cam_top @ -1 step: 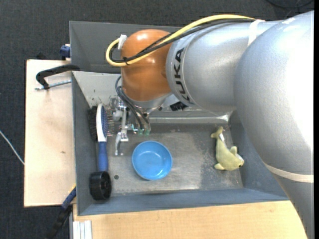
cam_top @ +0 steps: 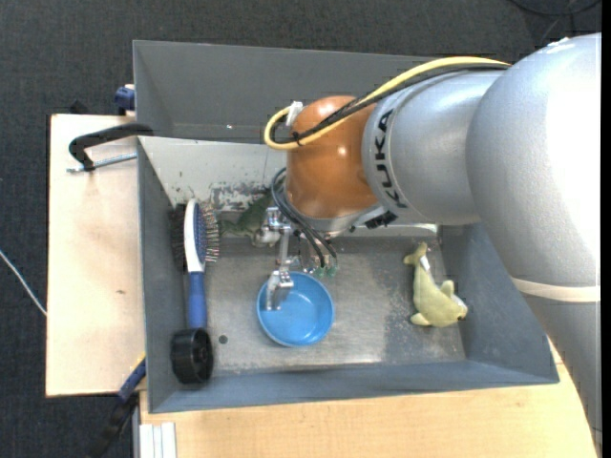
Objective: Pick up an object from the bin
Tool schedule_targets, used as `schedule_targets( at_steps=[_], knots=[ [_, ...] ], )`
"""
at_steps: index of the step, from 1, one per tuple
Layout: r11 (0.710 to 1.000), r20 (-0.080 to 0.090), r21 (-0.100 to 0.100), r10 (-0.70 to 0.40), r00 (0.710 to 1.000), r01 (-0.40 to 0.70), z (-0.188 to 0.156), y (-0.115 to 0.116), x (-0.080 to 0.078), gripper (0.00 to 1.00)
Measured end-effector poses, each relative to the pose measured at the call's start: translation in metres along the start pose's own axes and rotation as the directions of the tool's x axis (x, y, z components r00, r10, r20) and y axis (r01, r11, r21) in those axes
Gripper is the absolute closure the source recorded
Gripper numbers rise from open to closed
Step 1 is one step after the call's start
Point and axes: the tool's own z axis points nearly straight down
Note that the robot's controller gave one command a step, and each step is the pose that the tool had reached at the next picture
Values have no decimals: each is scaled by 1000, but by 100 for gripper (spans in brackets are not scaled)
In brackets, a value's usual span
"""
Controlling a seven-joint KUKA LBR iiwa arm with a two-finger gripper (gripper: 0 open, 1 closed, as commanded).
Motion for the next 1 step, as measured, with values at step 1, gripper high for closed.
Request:
schedule_targets(
  at_steps=[1],
  knots=[
    [956, 4, -13, 293, 956, -293, 4, -23, 16, 0]
  ],
)
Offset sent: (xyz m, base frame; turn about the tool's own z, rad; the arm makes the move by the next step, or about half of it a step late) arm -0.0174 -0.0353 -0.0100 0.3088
